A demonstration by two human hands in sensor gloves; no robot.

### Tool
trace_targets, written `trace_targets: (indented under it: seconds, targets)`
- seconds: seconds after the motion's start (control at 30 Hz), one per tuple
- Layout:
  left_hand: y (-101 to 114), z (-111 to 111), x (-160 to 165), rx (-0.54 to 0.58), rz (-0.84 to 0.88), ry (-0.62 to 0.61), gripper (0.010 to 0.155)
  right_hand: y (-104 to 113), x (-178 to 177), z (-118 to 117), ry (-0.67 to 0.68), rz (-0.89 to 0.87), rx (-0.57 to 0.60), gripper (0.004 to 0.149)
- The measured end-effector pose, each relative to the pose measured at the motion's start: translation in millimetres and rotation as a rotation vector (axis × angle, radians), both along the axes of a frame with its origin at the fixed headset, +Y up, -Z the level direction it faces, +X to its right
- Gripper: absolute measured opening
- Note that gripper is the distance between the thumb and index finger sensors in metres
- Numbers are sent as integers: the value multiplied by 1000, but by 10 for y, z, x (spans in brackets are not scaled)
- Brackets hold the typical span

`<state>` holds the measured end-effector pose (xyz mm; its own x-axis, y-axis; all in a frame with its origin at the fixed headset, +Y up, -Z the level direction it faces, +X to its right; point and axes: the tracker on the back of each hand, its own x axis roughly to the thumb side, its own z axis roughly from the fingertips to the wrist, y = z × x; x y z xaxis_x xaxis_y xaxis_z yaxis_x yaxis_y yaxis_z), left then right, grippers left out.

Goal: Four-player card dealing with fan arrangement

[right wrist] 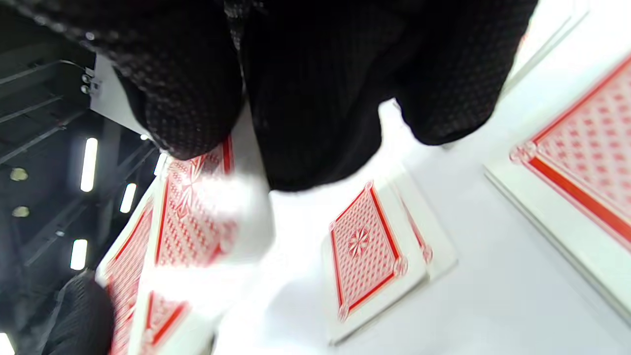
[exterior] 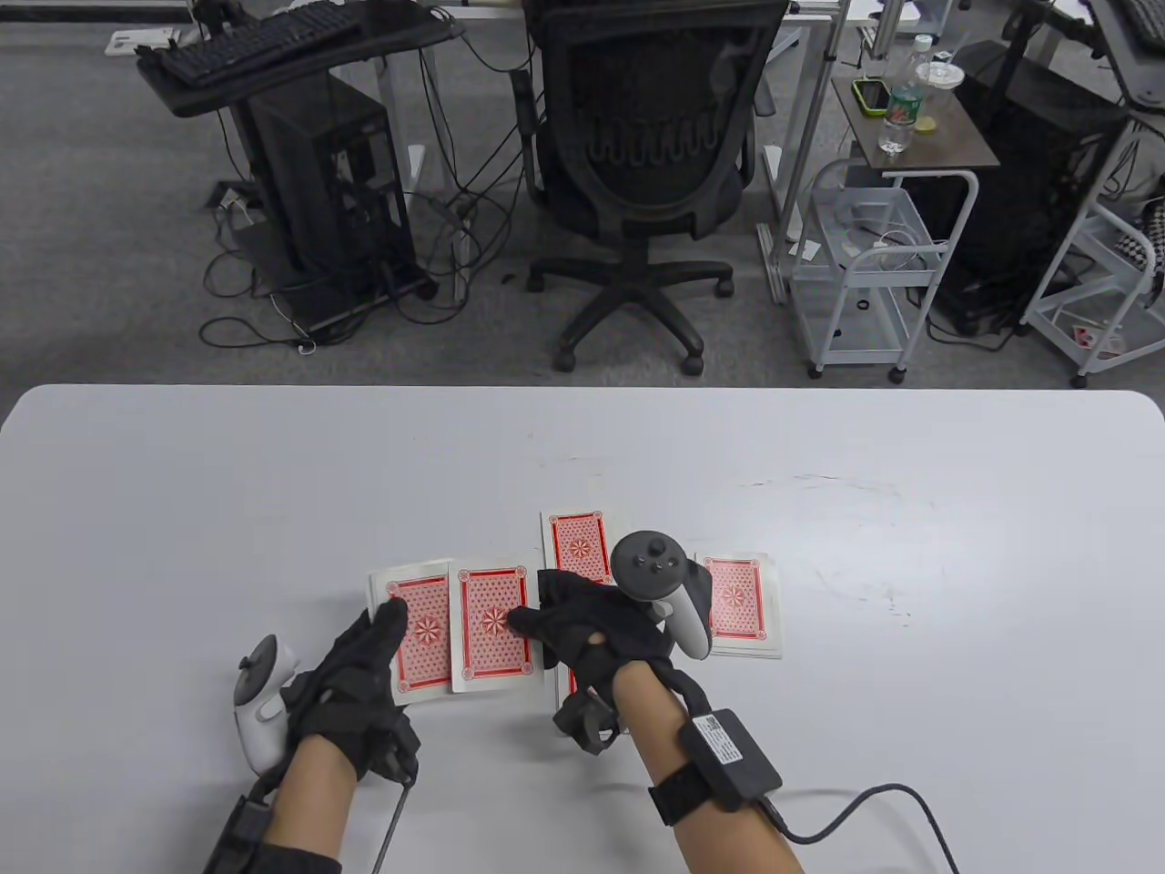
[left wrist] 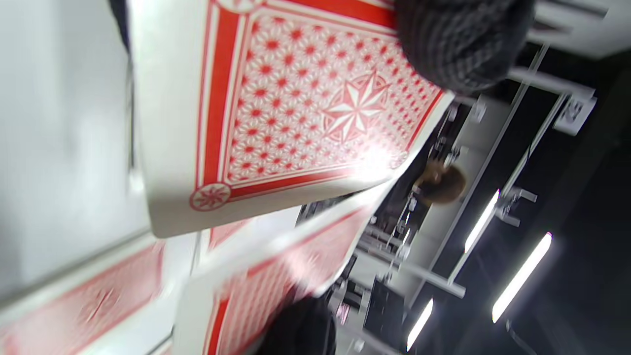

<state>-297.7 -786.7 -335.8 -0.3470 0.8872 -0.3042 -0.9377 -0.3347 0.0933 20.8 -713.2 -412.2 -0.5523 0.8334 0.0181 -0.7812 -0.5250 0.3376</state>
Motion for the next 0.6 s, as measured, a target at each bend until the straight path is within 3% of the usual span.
trace_targets:
  seconds: [0.17, 0.33, 0.6]
  targets:
    - [-56, 3, -277, -40, 35, 101, 48, -7, -322, -277, -2, 176, 11, 70]
    - [-80, -22, -268, -50, 40, 88, 48, -174, -704, -463, 15, 387, -7, 75]
    - [-35, -56, -180, -25, 37, 51, 48, -457, -1039, -528, 10, 942, 77, 76]
